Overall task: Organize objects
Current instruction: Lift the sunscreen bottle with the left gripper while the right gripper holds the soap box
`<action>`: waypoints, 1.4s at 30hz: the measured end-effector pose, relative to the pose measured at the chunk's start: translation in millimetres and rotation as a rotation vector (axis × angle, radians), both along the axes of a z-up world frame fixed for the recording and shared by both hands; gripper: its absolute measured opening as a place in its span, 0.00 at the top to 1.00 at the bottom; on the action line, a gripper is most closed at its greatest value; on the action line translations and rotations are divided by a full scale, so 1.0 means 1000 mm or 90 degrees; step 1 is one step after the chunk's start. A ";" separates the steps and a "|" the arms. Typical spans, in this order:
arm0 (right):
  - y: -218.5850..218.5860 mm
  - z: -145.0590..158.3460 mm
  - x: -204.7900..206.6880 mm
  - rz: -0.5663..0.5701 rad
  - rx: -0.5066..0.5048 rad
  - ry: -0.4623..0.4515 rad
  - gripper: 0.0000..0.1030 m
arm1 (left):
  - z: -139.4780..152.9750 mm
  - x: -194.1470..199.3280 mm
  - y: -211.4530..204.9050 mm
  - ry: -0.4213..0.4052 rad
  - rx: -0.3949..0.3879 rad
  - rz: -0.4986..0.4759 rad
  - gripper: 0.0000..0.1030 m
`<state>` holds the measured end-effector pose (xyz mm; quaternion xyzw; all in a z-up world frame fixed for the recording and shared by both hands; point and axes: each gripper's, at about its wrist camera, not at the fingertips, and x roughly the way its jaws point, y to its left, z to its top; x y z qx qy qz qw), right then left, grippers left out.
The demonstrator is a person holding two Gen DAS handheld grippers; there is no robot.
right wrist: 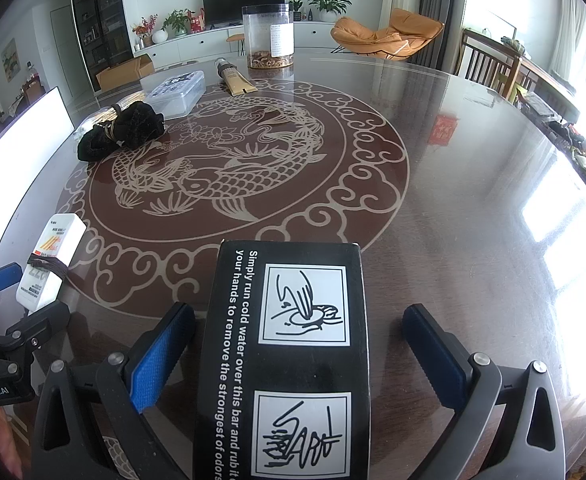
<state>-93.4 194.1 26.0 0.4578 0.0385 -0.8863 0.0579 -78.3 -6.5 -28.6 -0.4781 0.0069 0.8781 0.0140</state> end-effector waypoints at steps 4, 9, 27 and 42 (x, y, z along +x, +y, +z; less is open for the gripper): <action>0.000 0.000 0.000 0.000 0.000 0.000 0.00 | 0.000 0.000 0.000 0.000 0.000 0.000 0.00; 0.000 0.000 0.000 0.000 0.000 0.000 0.00 | 0.000 0.000 0.000 -0.013 0.001 -0.011 0.00; 0.000 0.000 0.000 0.000 0.001 0.000 0.00 | 0.008 0.037 -0.007 0.030 0.057 -0.075 0.52; -0.010 0.006 -0.020 0.053 0.034 -0.206 0.43 | 0.010 0.016 0.000 0.004 0.008 -0.100 0.51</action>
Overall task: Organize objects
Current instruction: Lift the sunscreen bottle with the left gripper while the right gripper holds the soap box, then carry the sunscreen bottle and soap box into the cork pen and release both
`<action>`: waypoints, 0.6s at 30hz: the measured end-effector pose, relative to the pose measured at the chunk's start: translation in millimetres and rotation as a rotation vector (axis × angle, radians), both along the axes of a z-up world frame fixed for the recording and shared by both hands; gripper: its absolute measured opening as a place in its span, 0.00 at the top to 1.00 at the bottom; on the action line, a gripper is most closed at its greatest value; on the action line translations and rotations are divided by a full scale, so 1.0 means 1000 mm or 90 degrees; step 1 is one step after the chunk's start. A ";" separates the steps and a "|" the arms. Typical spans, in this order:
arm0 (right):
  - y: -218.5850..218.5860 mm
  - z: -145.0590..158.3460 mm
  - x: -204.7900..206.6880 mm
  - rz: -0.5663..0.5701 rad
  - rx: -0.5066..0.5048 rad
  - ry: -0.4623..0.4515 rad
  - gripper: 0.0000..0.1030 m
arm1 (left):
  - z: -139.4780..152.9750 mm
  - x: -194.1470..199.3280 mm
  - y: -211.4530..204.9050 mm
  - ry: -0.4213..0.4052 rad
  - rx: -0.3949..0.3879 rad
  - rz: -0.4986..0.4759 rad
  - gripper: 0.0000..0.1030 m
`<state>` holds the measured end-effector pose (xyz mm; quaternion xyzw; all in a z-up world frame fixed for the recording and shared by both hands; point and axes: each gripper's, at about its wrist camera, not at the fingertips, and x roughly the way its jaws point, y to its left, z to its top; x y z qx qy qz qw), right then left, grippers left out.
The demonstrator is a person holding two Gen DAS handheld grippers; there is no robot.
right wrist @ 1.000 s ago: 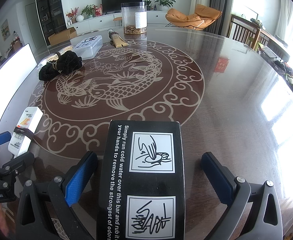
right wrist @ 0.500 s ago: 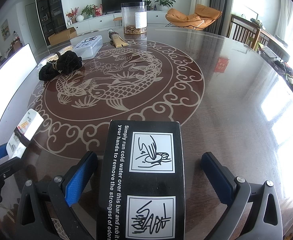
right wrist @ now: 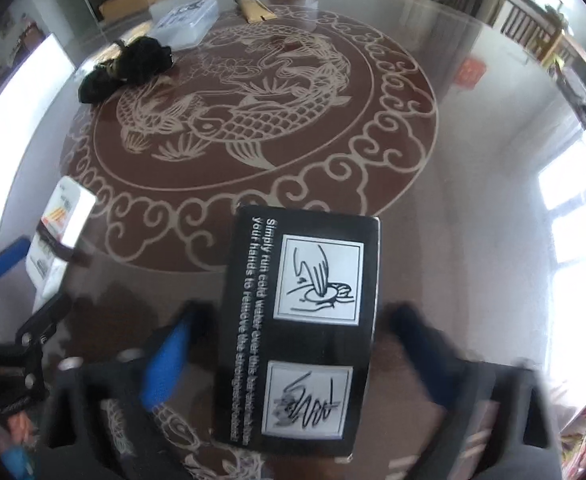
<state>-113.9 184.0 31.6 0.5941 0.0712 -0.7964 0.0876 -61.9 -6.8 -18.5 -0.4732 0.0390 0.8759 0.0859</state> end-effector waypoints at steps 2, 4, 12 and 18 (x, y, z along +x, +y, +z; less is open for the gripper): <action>0.002 0.005 0.001 -0.012 -0.007 -0.019 0.43 | 0.001 0.000 -0.006 0.005 0.029 0.008 0.51; 0.003 0.008 0.007 -0.013 -0.027 -0.021 0.43 | 0.009 0.009 -0.015 0.028 0.065 0.022 0.51; -0.033 0.072 0.035 0.035 -0.092 0.056 0.43 | 0.076 0.060 -0.059 0.136 0.120 0.072 0.79; -0.111 0.136 0.048 0.129 -0.156 0.130 0.43 | 0.120 0.084 -0.122 0.179 0.154 0.132 0.89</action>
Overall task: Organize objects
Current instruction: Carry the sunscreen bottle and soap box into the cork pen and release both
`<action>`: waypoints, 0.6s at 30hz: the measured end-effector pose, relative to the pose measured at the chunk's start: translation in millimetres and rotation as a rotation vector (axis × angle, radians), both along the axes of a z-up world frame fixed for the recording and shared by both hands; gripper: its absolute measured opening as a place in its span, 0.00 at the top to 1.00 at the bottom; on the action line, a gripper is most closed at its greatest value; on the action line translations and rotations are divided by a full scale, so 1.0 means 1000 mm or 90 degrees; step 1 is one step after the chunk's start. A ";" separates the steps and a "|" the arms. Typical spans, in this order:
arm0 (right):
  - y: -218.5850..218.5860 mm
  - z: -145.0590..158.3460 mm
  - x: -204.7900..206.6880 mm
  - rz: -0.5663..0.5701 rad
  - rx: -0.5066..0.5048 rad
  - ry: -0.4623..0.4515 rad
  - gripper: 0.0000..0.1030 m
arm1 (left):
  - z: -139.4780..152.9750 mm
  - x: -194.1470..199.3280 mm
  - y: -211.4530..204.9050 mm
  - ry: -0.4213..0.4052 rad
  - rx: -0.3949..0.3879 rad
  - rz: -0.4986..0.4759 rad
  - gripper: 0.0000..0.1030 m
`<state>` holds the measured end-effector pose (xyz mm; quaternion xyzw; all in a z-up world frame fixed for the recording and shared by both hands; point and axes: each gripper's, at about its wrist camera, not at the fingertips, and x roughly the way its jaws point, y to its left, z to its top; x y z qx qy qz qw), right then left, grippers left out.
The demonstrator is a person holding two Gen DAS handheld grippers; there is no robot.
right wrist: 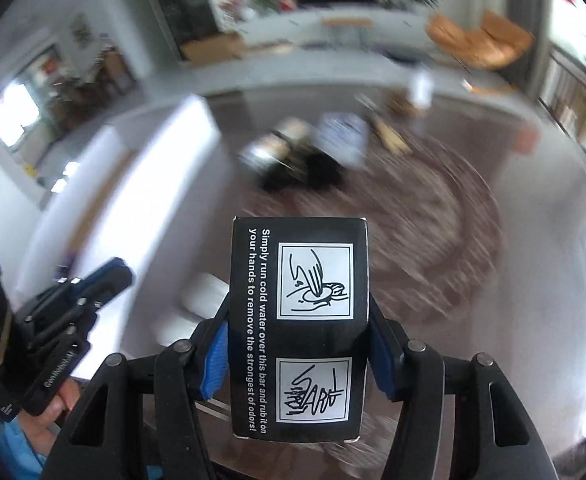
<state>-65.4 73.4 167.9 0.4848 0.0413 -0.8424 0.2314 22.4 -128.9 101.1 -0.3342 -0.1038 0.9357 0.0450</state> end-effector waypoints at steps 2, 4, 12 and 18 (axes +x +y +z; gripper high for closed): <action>-0.023 0.021 0.003 0.024 -0.027 0.025 0.43 | 0.003 0.003 -0.010 -0.023 0.001 -0.014 0.89; -0.030 0.035 0.007 0.031 -0.047 0.042 0.43 | -0.002 0.005 -0.004 -0.053 -0.014 -0.050 0.78; 0.004 0.060 0.029 -0.004 -0.032 0.082 0.43 | -0.062 -0.001 0.084 -0.108 -0.118 -0.183 0.00; 0.043 0.047 0.043 -0.045 -0.027 0.065 0.43 | -0.122 -0.031 0.112 -0.178 -0.185 -0.173 0.32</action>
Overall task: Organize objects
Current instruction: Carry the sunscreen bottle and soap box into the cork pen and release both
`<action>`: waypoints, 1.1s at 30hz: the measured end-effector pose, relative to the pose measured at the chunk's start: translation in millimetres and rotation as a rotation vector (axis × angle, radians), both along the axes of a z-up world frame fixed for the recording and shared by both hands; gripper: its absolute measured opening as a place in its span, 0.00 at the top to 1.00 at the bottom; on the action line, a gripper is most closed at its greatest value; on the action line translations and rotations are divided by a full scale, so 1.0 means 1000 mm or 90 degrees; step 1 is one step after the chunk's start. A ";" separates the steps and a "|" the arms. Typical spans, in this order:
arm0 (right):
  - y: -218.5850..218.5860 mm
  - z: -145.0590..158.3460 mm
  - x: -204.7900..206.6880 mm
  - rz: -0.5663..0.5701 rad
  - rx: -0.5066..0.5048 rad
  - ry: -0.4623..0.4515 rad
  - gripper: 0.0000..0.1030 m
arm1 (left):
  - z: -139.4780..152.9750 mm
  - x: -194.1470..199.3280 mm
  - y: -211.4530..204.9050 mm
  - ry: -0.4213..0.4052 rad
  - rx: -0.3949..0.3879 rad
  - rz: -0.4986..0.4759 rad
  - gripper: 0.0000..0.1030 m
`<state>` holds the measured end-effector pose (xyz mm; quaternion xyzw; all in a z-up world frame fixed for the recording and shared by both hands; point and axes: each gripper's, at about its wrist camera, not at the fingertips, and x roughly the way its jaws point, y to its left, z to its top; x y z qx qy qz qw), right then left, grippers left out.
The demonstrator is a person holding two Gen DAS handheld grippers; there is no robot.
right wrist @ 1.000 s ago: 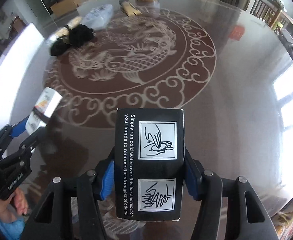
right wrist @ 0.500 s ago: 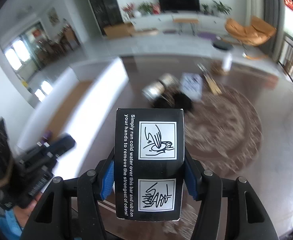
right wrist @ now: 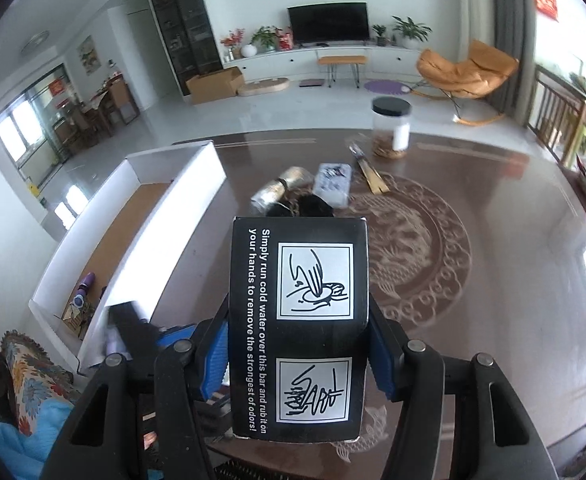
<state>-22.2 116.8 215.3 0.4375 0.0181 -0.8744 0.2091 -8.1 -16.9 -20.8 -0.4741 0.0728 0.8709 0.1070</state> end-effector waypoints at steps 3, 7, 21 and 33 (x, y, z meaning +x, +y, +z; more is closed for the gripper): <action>0.011 -0.002 0.004 -0.009 -0.007 -0.002 0.43 | -0.002 -0.001 -0.002 0.020 0.021 0.024 0.48; 0.017 -0.003 0.004 -0.011 -0.012 -0.003 0.43 | 0.024 0.014 -0.022 0.062 0.081 0.055 0.49; -0.147 0.006 0.002 0.195 -0.115 -0.034 0.43 | 0.146 0.102 -0.212 0.223 0.060 0.321 0.48; -0.303 -0.047 -0.011 0.316 -0.164 -0.116 0.27 | 0.076 0.110 -0.293 0.085 0.046 0.481 0.16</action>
